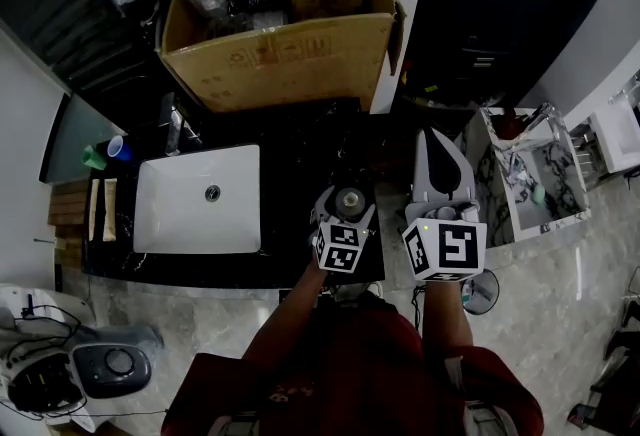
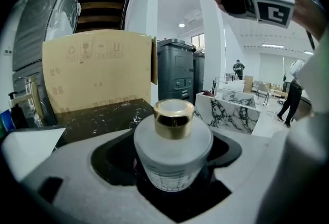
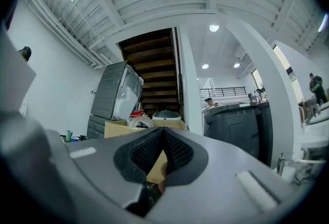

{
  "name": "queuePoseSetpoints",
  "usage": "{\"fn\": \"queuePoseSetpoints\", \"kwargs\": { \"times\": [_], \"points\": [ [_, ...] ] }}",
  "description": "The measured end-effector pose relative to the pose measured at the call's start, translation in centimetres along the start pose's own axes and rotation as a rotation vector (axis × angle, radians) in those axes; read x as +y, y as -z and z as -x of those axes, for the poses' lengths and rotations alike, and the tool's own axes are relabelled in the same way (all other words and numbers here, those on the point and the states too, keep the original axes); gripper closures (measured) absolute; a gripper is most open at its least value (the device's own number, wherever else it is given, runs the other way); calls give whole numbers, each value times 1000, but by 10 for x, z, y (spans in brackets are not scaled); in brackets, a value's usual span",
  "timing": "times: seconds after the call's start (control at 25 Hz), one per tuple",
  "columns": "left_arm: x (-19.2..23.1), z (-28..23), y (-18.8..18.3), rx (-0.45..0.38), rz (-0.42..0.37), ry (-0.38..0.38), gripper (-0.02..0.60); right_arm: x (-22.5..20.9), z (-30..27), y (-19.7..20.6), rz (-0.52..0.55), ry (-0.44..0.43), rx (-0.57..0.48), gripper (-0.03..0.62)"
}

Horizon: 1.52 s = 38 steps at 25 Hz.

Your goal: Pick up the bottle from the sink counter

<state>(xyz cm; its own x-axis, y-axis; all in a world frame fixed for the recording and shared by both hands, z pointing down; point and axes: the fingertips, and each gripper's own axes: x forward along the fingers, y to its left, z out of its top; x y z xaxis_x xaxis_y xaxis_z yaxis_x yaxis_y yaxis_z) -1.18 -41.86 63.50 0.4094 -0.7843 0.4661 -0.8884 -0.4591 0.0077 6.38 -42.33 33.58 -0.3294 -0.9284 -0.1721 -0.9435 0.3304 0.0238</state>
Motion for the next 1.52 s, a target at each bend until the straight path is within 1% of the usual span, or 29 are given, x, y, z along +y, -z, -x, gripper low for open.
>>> {"fn": "queuePoseSetpoints", "kwargs": {
  "times": [0.08, 0.16, 0.2, 0.56, 0.92, 1.08, 1.24, 1.52],
  "points": [
    [-2, -1, 0, 0, -11, 2, 217, 0, 1, 0, 4, -2, 1, 592],
    [-3, -1, -1, -1, -22, 0, 246, 1, 1, 0, 9, -6, 2, 592],
    [-3, -1, -2, -1, -23, -1, 249, 2, 1, 0, 10, -7, 3, 592],
    [-3, 0, -2, -1, -19, -4, 249, 1, 3, -1, 17, -3, 7, 592],
    [1, 1, -3, -9, 5, -16, 249, -2, 4, -4, 17, 3, 3, 592],
    [5, 4, -2, -21, 20, -35, 249, -3, 6, -3, 15, 5, 3, 592],
    [7, 6, -4, -25, 11, -56, 248, -6, 6, -2, 15, 5, 6, 592],
    [11, 16, -27, -85, 1, -86, 247, -5, 9, -3, 10, 1, 0, 592]
  ]
}}
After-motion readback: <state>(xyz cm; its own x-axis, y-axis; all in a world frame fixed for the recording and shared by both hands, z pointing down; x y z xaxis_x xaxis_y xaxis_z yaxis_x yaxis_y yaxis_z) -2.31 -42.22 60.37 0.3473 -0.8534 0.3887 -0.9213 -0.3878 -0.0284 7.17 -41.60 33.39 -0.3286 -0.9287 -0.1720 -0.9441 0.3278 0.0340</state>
